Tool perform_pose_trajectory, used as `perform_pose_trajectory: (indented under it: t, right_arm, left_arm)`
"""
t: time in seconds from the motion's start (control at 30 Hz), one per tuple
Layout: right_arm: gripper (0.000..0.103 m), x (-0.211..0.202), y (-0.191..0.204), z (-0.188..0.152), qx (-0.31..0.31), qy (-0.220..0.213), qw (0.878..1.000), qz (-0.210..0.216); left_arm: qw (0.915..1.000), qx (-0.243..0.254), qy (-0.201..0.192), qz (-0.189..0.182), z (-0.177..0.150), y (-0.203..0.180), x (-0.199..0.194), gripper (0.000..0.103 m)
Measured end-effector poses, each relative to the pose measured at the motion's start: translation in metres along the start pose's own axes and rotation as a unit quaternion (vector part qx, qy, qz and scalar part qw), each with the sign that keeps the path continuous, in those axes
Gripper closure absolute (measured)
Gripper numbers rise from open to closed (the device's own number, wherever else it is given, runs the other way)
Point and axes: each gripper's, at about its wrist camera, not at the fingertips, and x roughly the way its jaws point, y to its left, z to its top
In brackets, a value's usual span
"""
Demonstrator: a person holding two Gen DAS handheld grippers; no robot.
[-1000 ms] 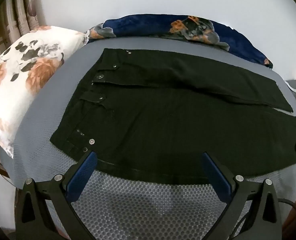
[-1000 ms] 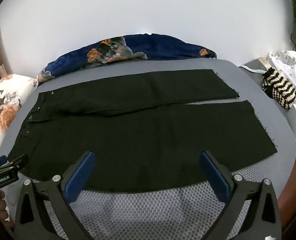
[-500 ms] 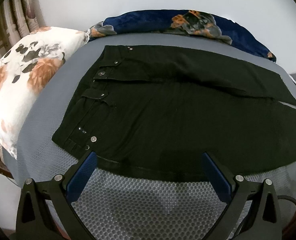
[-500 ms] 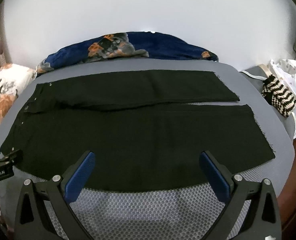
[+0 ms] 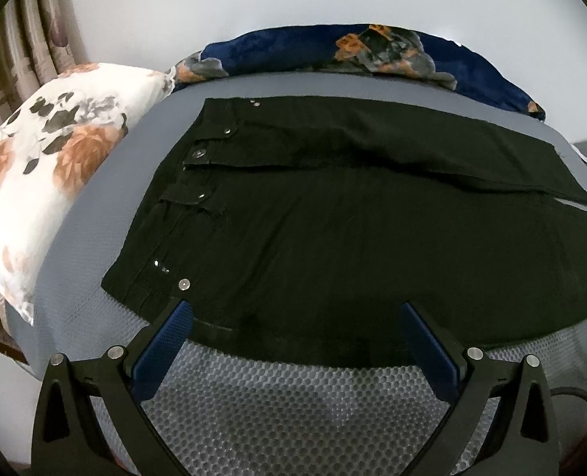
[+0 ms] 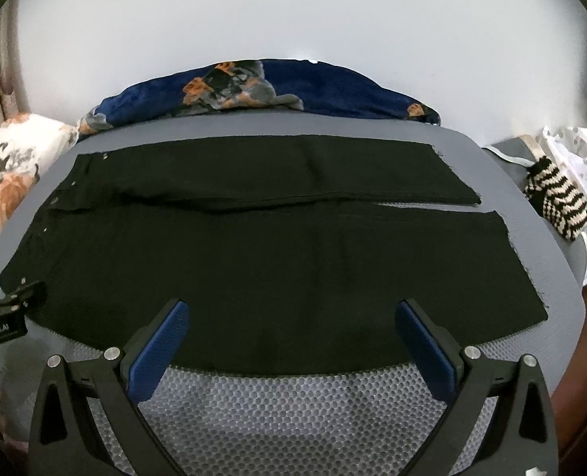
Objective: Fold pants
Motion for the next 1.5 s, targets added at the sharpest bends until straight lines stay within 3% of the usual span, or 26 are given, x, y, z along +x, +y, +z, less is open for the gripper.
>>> perform_pose_trajectory:
  t: [0.7,1.5]
  right_arm:
    - [0.0,0.012,-0.011,-0.003,0.03,0.026,0.999,0.01]
    - [0.0,0.016,-0.009,0.003,0.033,0.035,0.999,-0.002]
  left_arm:
    - [0.9999,-0.001,0.007,-0.013,-0.002,0.001,0.006,0.0]
    - [0.9997,-0.007,0.022,0.006,-0.001,0.003,0.013,0.0]
